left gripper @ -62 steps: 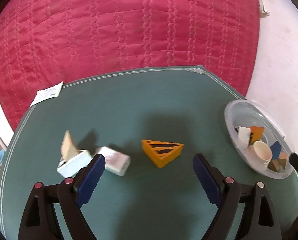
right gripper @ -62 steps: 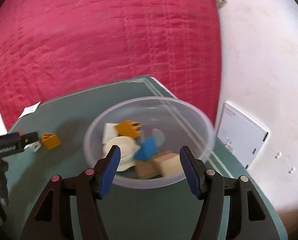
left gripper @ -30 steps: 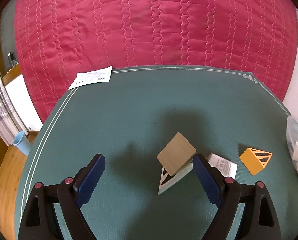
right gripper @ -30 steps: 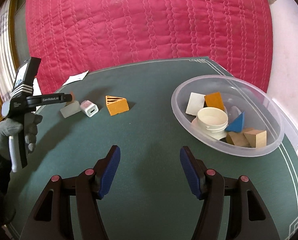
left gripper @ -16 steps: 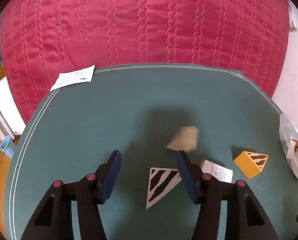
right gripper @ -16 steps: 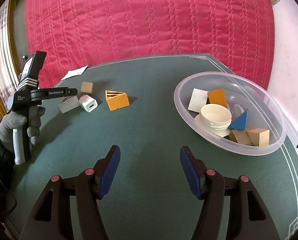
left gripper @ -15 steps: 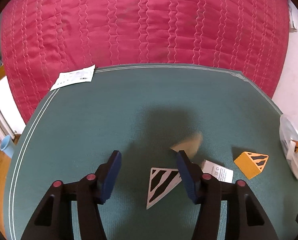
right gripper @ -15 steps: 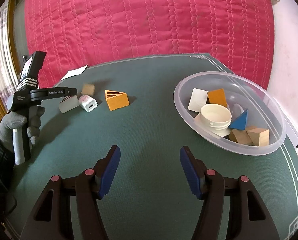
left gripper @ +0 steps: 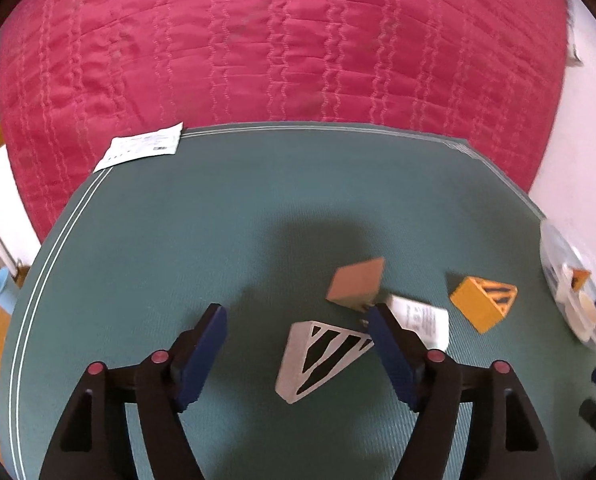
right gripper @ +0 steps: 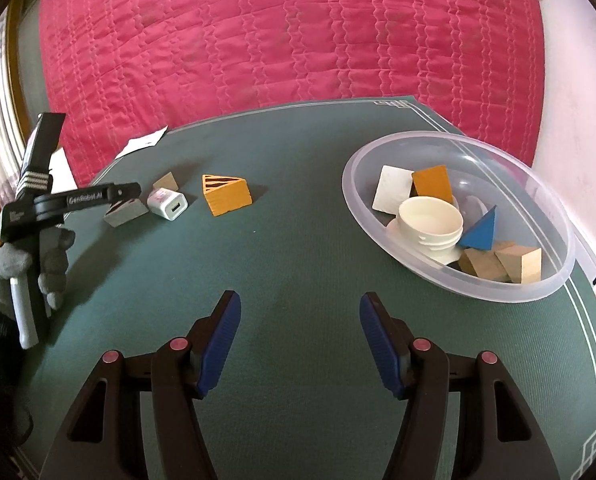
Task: Organize rigid objects
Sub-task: 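Move the open left gripper toward the pale wooden cube, then grasp the pale wooden cube with the left gripper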
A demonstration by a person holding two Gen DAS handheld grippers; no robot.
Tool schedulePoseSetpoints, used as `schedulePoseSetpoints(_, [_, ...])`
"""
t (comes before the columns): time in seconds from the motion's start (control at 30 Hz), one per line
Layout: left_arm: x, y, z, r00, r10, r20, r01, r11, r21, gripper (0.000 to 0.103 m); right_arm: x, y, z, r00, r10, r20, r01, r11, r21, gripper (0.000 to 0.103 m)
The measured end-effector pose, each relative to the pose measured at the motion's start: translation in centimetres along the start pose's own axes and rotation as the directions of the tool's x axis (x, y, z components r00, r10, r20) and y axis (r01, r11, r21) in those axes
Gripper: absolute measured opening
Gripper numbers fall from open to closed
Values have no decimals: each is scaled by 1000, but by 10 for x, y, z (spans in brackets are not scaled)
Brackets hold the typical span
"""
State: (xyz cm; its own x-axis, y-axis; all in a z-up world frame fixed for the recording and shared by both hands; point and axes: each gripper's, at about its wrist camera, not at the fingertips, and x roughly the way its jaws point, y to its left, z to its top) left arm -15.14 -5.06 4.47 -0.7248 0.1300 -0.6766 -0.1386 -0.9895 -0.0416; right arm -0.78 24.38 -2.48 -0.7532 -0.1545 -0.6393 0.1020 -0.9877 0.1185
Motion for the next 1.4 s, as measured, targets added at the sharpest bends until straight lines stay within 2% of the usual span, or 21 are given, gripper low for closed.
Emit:
schedulePoseSetpoints(0.13, [0, -8, -5, 1000, 22, 1, -22, 999, 49, 77, 0, 0, 0, 1000, -1, 3, 1, 1000, 2, 63])
schedulePoseSetpoints(0.5, [-11, -1, -17, 1000, 13, -8, -13, 1000, 9, 82, -1, -1, 0, 1000, -1, 4, 1, 1000, 7, 63])
schedulePoseSetpoints(0.9, [-12, -11, -22, 1000, 12, -22, -11, 998, 69, 82, -2, 5, -2, 1000, 0, 3, 0, 1000, -5, 63])
schedulePoseSetpoints(1.4, [-11, -18, -27, 999, 19, -50, -14, 996, 92, 80, -1, 7, -3, 1000, 5, -4, -5, 1000, 0, 63])
